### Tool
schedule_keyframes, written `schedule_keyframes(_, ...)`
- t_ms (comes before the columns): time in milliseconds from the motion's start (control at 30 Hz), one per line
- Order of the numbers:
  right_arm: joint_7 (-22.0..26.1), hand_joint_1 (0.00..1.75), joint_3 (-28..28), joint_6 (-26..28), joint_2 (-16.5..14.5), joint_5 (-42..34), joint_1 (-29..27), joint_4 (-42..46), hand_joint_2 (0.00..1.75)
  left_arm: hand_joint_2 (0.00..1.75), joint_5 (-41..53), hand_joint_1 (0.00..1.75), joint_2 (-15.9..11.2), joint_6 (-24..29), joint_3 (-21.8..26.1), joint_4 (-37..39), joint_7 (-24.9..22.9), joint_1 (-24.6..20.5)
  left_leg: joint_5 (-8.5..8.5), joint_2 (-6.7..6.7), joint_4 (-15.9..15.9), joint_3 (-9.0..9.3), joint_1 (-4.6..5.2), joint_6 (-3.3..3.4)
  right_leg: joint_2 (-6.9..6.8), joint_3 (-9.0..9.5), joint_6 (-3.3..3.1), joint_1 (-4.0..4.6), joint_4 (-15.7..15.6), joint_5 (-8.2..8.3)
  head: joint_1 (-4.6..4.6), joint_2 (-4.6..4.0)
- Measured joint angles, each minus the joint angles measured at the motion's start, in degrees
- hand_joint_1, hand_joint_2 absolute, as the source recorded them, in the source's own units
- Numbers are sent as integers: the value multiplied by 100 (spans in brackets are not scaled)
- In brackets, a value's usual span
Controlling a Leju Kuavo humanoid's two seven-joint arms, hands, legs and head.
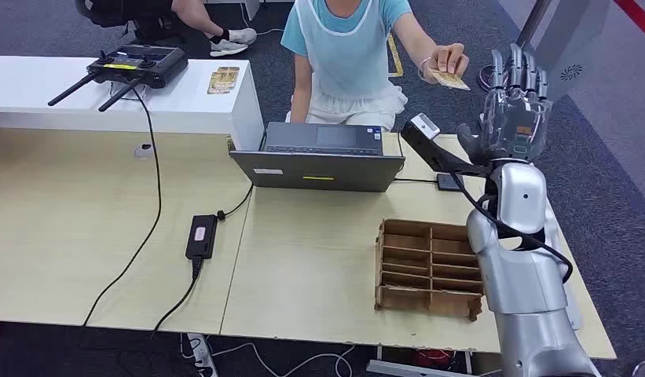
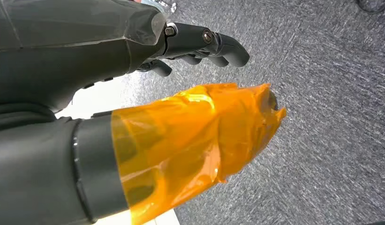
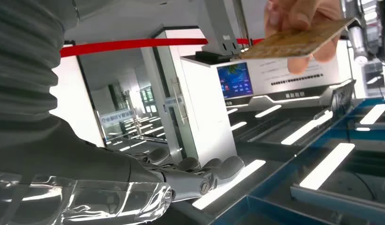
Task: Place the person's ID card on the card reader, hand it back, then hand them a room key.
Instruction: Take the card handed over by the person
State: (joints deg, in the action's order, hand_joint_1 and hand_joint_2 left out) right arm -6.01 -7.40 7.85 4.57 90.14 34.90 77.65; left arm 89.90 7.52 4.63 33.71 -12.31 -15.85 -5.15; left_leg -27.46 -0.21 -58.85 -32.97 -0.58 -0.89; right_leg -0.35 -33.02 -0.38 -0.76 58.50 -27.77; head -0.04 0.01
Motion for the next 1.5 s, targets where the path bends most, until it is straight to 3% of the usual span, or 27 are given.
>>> schedule_keyframes(433,-294,4,-243,-64,244,2,288,-805,175,0,-1,0,-1,-1,-25,0,44,0,0,0,0,-1,0,0,-1,0,0,0,0,0,1,0)
schedule_keyframes(500,-296,21,-243,-65,245,1,315,-861,175,0,0,0,0,-6,-31,0,44,0,0,0,0,-1,0,0,-1,0,0,0,0,0,0,-1)
schedule_keyframes(633,-262,156,-212,-28,245,2,347,-936,175,0,0,0,0,-32,-40,0,44,0,0,-1,0,-1,0,0,-2,0,0,0,0,0,0,0)
schedule_keyframes(667,-249,160,-194,-16,245,2,352,-947,175,0,0,0,0,-33,-41,0,44,0,0,-1,0,-1,0,0,-2,0,0,0,0,0,0,0)
schedule_keyframes(833,-182,171,-92,-2,227,2,357,-959,175,0,0,0,0,-33,-43,0,44,-2,0,-1,0,-1,0,0,-1,0,0,0,0,0,0,0)
schedule_keyframes(1500,218,175,391,246,-97,-225,288,-761,175,0,-2,0,16,-18,-43,0,56,-4,0,-2,0,-2,0,0,-2,-1,0,0,0,0,0,0)
